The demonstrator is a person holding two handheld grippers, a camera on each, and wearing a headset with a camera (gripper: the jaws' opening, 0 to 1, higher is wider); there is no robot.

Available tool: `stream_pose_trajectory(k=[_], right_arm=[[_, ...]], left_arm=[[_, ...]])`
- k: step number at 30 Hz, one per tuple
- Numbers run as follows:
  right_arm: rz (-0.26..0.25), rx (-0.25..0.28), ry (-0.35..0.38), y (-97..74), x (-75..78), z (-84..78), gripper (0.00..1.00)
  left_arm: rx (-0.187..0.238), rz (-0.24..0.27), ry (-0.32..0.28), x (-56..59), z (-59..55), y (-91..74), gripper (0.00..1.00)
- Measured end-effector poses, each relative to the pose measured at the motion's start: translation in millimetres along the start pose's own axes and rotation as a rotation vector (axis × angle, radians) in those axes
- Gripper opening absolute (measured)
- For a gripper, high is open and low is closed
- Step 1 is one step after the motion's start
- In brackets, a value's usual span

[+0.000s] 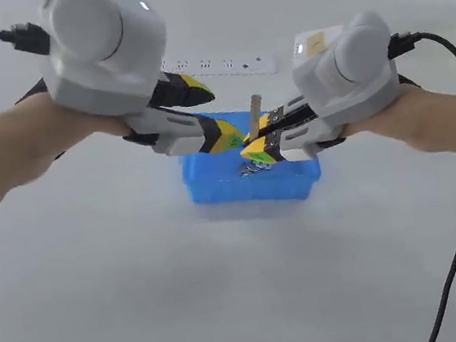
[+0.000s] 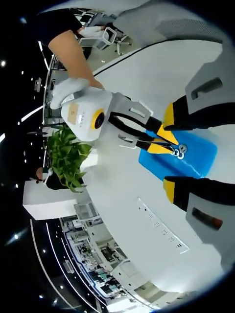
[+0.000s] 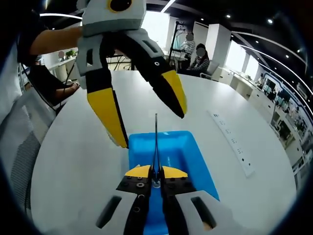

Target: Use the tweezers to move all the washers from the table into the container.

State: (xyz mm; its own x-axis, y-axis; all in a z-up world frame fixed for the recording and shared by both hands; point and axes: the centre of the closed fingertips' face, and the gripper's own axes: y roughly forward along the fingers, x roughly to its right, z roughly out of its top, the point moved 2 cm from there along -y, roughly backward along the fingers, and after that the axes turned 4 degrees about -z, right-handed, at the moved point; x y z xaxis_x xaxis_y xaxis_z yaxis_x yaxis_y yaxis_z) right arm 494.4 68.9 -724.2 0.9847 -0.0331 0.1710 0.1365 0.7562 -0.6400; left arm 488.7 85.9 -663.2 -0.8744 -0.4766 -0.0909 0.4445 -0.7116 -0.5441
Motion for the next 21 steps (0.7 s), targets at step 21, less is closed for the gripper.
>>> stream_pose_trajectory(k=[21], right_arm=[[0.019, 0.001, -0.102, -14.2, -16.0, 20.5, 0.08]], left_arm=[[-0.012, -0.141, 0.213, 29.3, 19.7, -1.9, 0.09]])
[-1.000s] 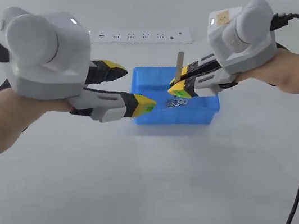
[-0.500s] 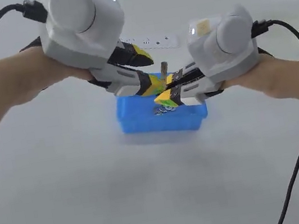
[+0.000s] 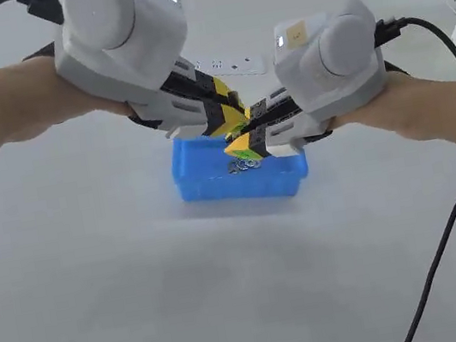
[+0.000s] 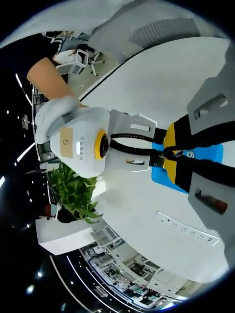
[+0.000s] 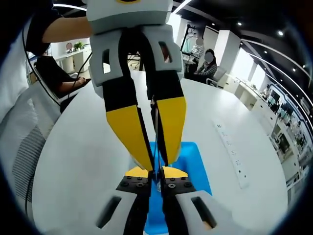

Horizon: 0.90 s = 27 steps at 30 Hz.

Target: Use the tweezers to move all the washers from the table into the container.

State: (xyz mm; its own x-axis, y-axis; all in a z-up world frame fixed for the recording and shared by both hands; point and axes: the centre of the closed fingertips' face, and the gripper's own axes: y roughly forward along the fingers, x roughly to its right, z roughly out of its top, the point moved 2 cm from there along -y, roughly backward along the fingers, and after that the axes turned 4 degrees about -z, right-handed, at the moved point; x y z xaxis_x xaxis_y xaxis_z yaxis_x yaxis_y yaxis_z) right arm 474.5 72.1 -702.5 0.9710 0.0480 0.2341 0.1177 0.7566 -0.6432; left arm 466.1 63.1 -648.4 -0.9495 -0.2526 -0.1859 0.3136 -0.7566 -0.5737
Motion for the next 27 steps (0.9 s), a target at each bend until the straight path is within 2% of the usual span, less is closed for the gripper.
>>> stream_pose_trajectory(k=[6, 14, 17, 19, 22, 24, 27], right_arm=[[0.018, 0.006, -0.020, -11.4, -13.4, 4.2, 0.08], [0.023, 0.015, -0.008, -26.6, -22.2, 6.6, 0.08], [0.033, -0.026, -0.056, -27.5, -28.3, 3.7, 0.08], [0.042, -0.026, -0.063, -27.5, -32.5, 5.9, 0.08], [0.042, -0.025, -0.071, -28.8, -32.7, 9.6, 0.08], [0.044, -0.034, -0.089, -29.6, -33.2, 10.2, 0.08], [0.050, -0.035, -0.086, -30.6, -35.1, 11.6, 0.08]], left_arm=[[0.005, -0.054, 0.001, 14.1, -2.0, -12.0, 0.09], [-0.022, -0.070, 0.031, 24.2, -4.3, -14.6, 0.16], [0.000, -0.075, 0.033, 25.6, 3.1, -15.2, 0.17], [0.007, -0.090, 0.039, 28.3, 7.2, -14.1, 0.15], [-0.029, -0.122, 0.059, 35.5, 3.9, -11.4, 0.10], [-0.025, -0.119, 0.072, 36.6, 5.3, -11.9, 0.09], [-0.024, -0.119, 0.057, 38.4, 6.3, -15.8, 0.09]])
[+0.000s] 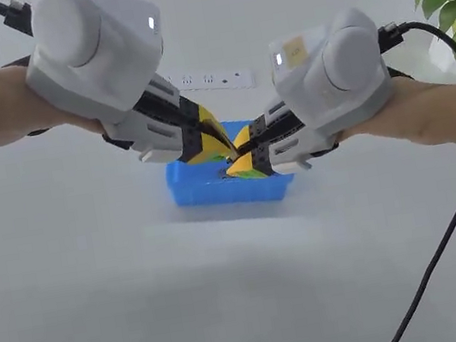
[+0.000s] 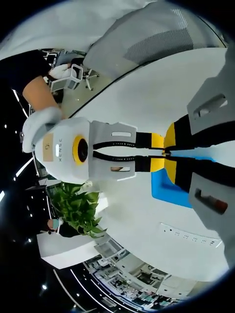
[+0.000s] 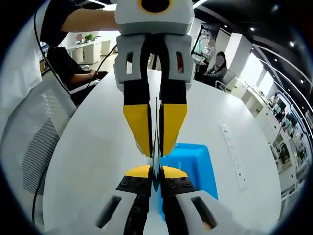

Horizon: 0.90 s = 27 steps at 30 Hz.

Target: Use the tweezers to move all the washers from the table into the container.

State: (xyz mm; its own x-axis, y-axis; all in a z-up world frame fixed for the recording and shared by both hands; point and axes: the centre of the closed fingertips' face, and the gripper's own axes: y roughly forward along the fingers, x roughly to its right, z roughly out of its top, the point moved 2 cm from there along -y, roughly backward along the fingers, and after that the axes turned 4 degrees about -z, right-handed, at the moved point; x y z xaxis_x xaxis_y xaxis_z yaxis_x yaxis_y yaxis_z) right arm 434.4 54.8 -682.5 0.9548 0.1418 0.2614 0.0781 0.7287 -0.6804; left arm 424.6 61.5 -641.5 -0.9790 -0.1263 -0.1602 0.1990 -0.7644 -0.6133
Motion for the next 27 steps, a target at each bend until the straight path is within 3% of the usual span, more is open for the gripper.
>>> stream_pose_trajectory(k=[6, 14, 19, 27], right_arm=[[0.018, -0.026, -0.024, -0.8, -7.8, 0.2, 0.08], [0.022, -0.045, -0.030, -9.4, -16.2, 0.7, 0.08], [0.032, -0.051, -0.025, -11.9, -21.2, -1.7, 0.08], [0.059, -0.067, -0.016, -7.2, -29.8, -6.9, 0.08]], left_arm=[[-0.026, -0.020, 0.023, 7.7, 1.0, -0.7, 0.09], [-0.022, -0.033, 0.037, 15.7, 4.2, -0.6, 0.08], [-0.075, -0.050, 0.050, 21.7, -10.2, 3.4, 0.08], [-0.094, -0.065, 0.031, 28.1, -26.1, 14.5, 0.08]])
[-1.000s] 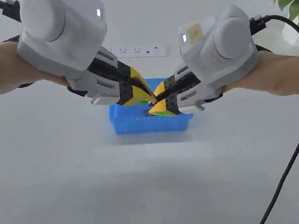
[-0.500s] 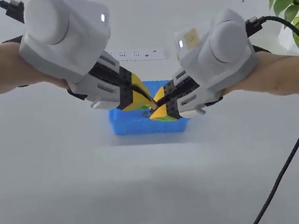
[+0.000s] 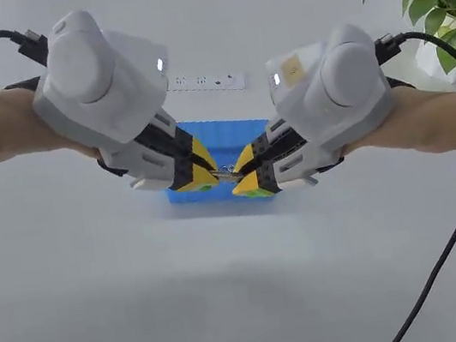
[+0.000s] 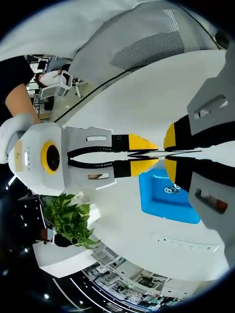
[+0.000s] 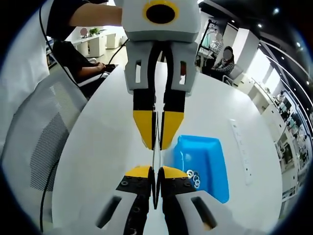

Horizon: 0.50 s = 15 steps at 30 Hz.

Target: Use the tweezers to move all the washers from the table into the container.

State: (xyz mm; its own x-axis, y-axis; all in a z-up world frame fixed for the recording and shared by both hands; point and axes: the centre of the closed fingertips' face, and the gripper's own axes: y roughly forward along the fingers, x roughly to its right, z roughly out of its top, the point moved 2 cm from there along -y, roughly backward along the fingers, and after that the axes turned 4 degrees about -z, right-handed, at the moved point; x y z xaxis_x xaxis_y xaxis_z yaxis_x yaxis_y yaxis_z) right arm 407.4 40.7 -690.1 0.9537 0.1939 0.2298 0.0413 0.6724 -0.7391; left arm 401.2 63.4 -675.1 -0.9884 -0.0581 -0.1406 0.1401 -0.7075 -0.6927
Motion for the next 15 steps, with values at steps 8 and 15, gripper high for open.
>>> stream_pose_trajectory(k=[8, 15], right_arm=[[0.017, -0.004, 0.023, 8.8, 0.1, -7.9, 0.08], [0.036, -0.008, 0.100, 42.3, -12.8, -31.3, 0.08]], left_arm=[[-0.023, -0.004, -0.020, -3.3, -12.1, 12.9, 0.08], [-0.077, -0.009, -0.046, 5.4, -41.6, 38.4, 0.09]])
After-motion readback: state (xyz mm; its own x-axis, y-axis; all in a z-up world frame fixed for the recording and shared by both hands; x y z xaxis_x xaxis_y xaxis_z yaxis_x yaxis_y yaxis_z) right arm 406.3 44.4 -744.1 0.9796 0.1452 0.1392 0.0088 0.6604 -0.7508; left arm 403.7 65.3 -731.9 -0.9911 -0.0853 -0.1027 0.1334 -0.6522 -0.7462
